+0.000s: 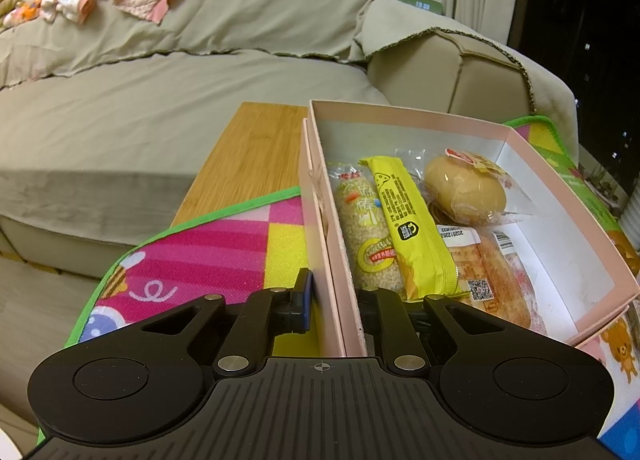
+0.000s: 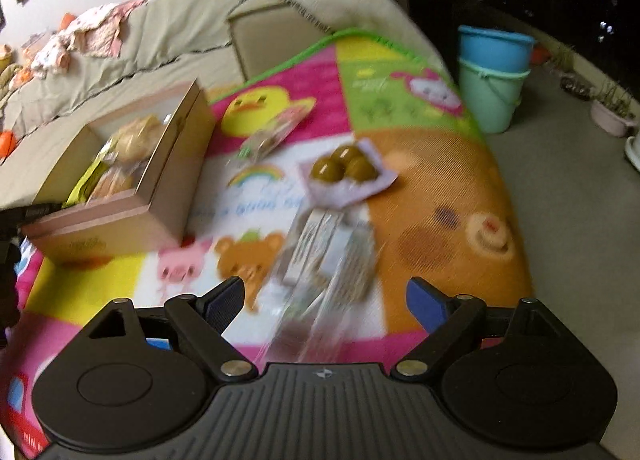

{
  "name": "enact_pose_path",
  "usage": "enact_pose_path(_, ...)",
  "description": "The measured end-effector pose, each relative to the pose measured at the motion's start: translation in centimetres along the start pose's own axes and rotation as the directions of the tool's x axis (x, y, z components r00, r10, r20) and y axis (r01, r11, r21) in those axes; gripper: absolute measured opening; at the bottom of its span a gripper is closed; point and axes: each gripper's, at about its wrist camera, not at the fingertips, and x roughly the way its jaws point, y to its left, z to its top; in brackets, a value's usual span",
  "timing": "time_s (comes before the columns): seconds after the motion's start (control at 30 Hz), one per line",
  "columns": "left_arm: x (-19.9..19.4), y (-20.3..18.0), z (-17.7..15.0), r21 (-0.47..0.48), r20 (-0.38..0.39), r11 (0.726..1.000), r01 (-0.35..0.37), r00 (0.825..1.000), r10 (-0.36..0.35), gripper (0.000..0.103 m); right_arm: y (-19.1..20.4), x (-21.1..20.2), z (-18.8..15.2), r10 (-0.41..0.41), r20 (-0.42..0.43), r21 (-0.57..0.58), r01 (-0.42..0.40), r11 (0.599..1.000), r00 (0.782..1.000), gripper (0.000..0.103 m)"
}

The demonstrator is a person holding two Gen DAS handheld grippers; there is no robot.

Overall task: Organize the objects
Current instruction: 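Move the right tool over the clear snack packets and grasp one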

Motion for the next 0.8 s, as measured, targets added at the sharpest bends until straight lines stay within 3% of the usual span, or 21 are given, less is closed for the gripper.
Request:
enact_pose_path(0.2,0.0,0.0,-0.1,0.002,0.0,1.0,0.0,1.0,0.0,0.014,1.4,0.9,-1.0,-0.004,-0.015,-0.027,0.003,1.0,1.0,0.089)
enact_pose_path(0.5,0.0,0.0,-0.1,0.002,-0.001,1.0,0.0,1.0,0.0,0.014,0.3,2.1,0.6,-0.022,-0.002,0.041,0.022,0.999,1.0,0.084)
enact_pose_path(0.63,0.0,0.0,-0.1,0.001,-0.001,1.0,0.0,1.0,0.0,0.014,1.6,2.1,0.5,-0.037,0.003,-0.031,0.037,0.999,0.999,0.048)
enact_pose_path(0.8,0.0,0.0,-0.1,0.002,-0.001,1.0,0.0,1.0,0.0,0.014,2.2,1.6,0.2,-0.025,-0.002,-0.064,0.025,0.998,1.0,0.036)
